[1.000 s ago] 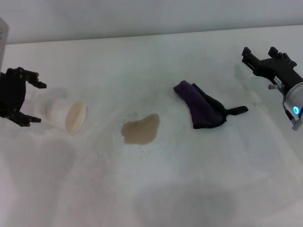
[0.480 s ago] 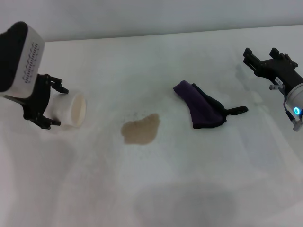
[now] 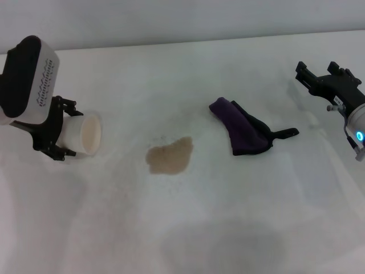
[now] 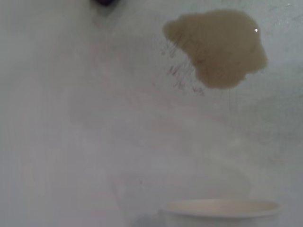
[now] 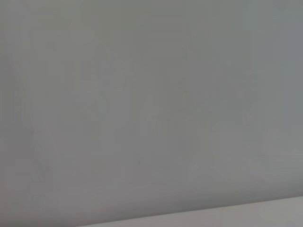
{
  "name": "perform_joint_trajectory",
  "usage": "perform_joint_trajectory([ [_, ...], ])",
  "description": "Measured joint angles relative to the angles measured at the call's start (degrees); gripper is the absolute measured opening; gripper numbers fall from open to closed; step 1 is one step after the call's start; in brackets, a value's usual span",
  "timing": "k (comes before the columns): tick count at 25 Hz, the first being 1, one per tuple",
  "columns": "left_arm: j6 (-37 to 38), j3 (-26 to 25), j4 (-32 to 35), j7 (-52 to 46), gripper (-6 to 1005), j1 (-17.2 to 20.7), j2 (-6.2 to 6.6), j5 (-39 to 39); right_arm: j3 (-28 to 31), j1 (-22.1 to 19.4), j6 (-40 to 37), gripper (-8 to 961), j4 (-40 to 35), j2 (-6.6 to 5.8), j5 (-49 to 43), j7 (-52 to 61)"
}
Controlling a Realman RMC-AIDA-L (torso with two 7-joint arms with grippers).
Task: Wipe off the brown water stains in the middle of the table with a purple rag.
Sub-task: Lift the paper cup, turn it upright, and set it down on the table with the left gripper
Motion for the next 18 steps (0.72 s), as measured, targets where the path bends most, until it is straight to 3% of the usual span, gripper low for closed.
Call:
perform_joint_trajectory([
  [8, -0.4, 0.0, 1.1, -0.1, 859, 0.4, 0.02, -0.2, 0.0, -0.1, 0.0, 871, -0.1, -0.09, 0.0, 0.0],
  [11, -0.6, 0.0, 1.1, -0.9, 795, 0.4, 0.07, -1.0, 0.0, -0.1, 0.0, 871, -0.1, -0.09, 0.0, 0.0],
  [18, -0.6, 0.0, 0.4, -2.3, 751, 1.4, 0.12, -11.6, 0.0, -0.2, 0.0, 870, -0.2, -0.17, 0.0, 0.0],
])
